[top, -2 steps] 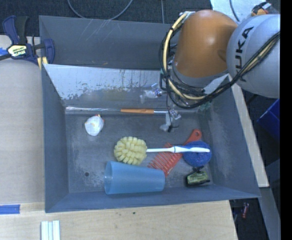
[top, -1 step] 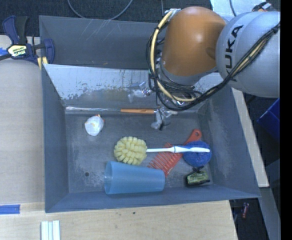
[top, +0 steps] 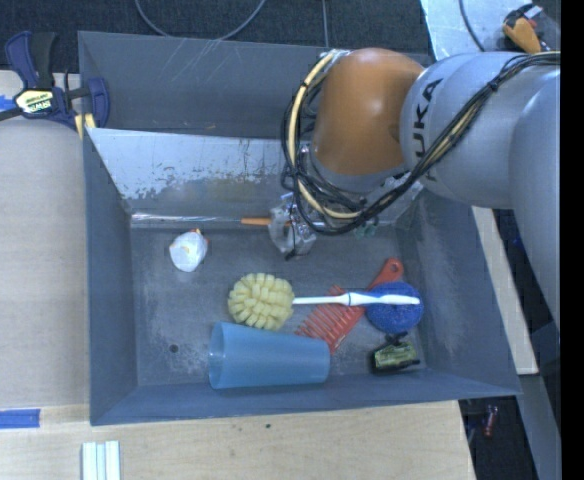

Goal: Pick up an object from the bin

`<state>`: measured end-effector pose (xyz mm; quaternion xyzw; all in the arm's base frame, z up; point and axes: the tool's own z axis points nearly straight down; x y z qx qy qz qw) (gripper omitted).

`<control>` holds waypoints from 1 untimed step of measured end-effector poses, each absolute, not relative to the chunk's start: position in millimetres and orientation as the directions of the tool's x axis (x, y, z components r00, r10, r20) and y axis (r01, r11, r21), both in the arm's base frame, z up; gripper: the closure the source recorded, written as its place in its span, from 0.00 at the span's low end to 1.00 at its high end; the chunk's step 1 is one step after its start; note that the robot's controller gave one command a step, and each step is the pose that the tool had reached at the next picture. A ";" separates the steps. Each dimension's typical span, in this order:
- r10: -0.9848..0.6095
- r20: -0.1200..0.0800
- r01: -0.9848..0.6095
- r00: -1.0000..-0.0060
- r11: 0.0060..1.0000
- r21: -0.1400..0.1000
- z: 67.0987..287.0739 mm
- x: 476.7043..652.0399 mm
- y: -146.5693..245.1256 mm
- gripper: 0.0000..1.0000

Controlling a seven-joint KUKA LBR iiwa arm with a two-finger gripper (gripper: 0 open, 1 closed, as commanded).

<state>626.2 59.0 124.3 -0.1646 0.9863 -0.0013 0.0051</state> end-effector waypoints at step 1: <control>-0.327 -0.013 -0.327 -0.945 0.945 -0.005 126.6 626.8 59.2 1.00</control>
Offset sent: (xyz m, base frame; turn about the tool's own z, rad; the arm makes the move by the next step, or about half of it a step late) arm -0.0499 0.0930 0.0294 -0.3791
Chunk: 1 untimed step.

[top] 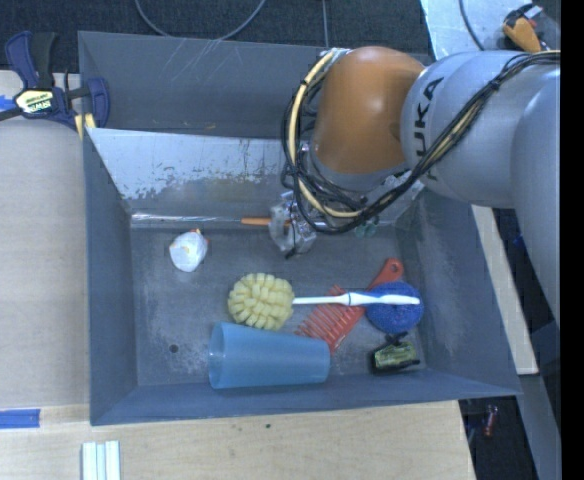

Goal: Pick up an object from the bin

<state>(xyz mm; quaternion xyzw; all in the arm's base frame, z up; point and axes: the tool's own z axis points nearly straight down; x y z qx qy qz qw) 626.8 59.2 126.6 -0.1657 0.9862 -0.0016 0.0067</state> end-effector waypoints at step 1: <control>-0.544 -0.009 -0.544 -0.839 0.839 -0.009 144.0 594.4 117.1 1.00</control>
Offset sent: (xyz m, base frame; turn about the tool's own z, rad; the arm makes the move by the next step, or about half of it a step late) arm -0.1080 -0.0037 0.0162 -0.2039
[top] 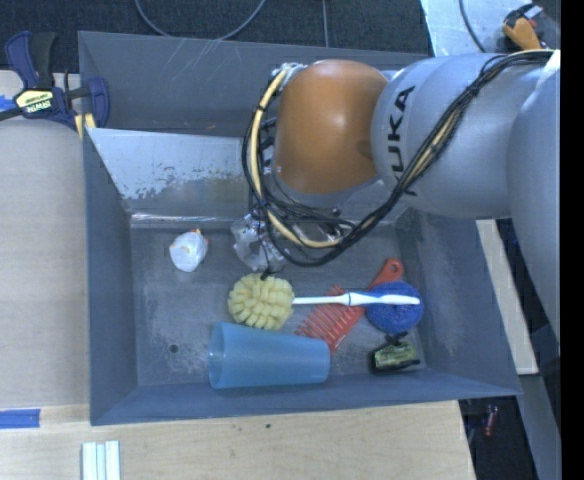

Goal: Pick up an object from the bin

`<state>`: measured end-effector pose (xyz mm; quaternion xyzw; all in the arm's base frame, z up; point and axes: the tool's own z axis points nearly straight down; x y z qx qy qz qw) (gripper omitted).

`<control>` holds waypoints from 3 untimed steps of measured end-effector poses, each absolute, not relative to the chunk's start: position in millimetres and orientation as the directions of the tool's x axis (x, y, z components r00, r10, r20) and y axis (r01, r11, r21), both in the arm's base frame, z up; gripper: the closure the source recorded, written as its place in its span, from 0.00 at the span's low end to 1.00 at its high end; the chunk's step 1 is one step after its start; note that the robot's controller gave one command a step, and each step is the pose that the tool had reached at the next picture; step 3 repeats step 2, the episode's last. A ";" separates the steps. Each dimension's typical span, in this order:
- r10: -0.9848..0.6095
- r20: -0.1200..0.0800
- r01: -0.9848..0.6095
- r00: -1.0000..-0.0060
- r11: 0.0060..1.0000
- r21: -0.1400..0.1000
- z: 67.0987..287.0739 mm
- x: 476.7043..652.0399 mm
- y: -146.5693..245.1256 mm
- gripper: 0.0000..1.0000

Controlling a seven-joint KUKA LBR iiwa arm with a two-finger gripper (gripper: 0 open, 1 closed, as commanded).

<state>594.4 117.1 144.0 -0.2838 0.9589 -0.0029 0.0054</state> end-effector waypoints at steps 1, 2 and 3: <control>-0.524 -0.018 -0.524 -0.852 0.852 -0.008 144.5 530.3 69.7 1.00; -0.653 -0.018 -0.653 -0.757 0.757 -0.011 147.0 575.5 132.9 1.00; -0.653 -0.018 -0.653 -0.757 0.757 -0.011 147.0 575.5 132.9 1.00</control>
Offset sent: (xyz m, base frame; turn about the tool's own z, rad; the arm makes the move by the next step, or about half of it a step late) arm 0.0087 0.0584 0.0033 -0.2133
